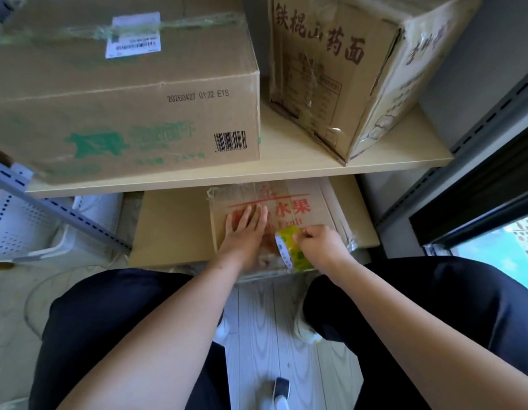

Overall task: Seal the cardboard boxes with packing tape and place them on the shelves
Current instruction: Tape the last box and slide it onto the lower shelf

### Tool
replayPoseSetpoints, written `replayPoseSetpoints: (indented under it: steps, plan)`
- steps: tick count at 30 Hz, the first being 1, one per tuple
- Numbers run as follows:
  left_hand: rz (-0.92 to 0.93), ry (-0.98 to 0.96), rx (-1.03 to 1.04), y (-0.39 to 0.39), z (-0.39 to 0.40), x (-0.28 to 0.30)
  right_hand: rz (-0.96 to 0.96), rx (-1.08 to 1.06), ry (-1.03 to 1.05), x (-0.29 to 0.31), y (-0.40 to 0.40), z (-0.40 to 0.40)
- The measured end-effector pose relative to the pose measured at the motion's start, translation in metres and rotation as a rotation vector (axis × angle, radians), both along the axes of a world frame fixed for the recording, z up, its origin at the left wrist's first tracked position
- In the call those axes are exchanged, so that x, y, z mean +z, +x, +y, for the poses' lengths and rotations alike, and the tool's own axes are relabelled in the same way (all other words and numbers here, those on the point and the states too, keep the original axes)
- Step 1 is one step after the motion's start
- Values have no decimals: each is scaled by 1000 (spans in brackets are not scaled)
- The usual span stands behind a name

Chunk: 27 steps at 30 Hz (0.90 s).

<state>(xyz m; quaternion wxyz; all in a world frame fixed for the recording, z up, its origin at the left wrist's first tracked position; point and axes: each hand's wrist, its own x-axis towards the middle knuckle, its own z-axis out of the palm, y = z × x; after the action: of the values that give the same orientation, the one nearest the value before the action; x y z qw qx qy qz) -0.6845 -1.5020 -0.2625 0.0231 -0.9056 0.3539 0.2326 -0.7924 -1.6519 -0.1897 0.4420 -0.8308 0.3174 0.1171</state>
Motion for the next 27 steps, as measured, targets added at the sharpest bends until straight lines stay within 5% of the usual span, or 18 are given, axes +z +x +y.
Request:
replayPoseSetpoints:
  steps: [3, 9, 14, 18, 27]
  plan:
    - [59, -37, 25, 15, -8, 7, 55, -50, 56, -8, -16, 0]
    - [-3, -166, 32, 18, -10, 3, 156, 54, -293, -23, -26, 2]
    - [-38, -222, 33, 10, -6, 4, 187, 29, -125, -34, -25, 4]
    - [-80, -284, 49, 8, -4, 2, 230, 68, -292, -51, -25, 16]
    - [-53, -70, -167, 19, -8, -1, 166, 84, -103, -92, -26, 26]
